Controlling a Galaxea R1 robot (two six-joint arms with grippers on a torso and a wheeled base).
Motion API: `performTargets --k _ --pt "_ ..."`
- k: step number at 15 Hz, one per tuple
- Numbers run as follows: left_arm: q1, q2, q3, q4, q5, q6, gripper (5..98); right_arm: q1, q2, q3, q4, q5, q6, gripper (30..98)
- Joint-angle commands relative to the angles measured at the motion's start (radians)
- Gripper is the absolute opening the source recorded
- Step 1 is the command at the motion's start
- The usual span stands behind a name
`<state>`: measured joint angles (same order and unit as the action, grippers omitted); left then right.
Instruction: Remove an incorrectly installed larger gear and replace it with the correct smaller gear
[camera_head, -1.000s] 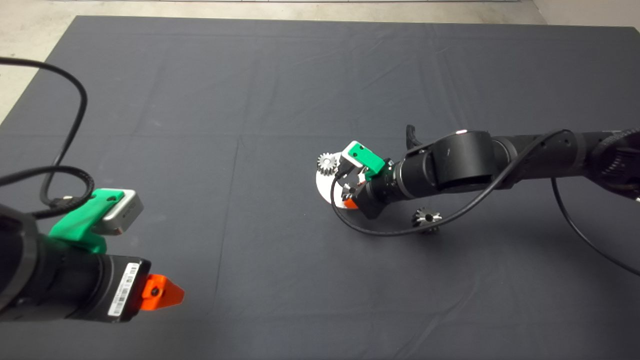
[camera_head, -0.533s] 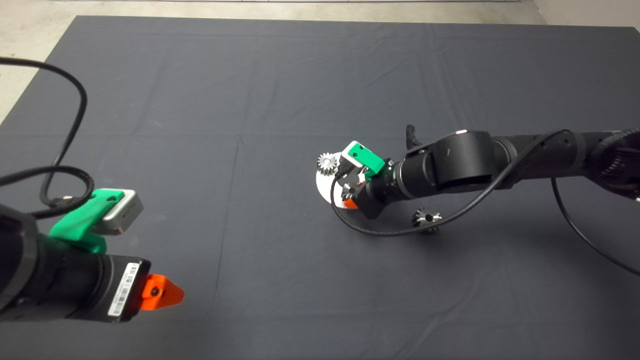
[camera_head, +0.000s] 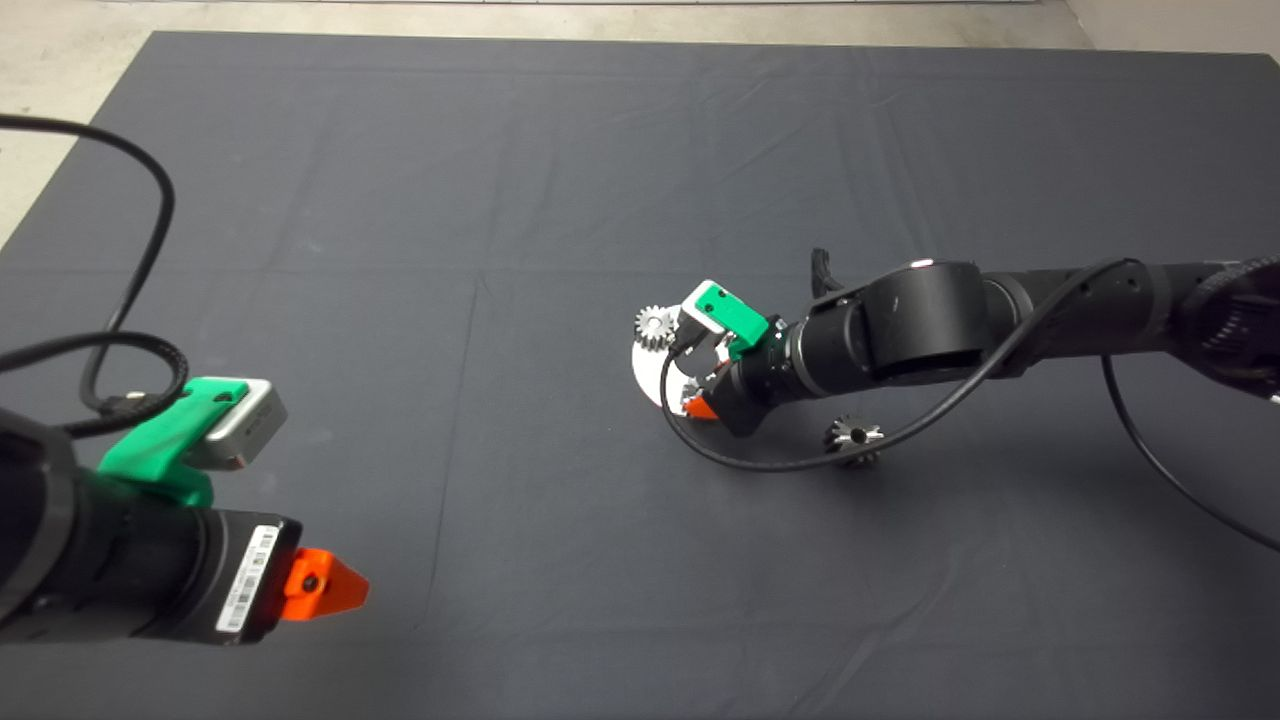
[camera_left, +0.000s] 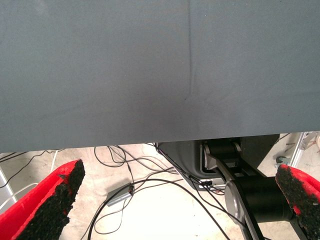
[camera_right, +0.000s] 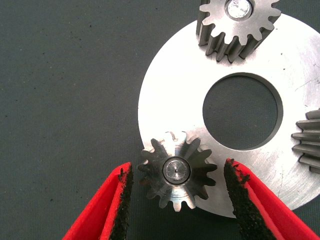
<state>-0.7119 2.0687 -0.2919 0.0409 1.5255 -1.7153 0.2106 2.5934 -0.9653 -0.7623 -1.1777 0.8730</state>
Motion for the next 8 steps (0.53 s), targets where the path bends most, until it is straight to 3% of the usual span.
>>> performTargets --k 1,3,5,8 --pt "-0.003 -0.002 0.011 -0.015 0.081 -0.003 98.2 0.027 -0.008 0.018 0.002 0.004 0.009 48.6" --pt "-0.003 -0.003 0.011 -0.016 0.081 -0.003 98.2 0.041 -0.039 0.108 0.008 -0.007 0.012 52.2" --pt "-0.003 -0.003 0.011 -0.015 0.081 -0.003 98.2 0.115 -0.135 0.219 0.032 -0.008 0.041 53.0" --pt "-0.003 -0.011 0.008 -0.015 0.081 -0.003 98.2 0.193 -0.323 0.326 0.213 0.003 0.05 58.2"
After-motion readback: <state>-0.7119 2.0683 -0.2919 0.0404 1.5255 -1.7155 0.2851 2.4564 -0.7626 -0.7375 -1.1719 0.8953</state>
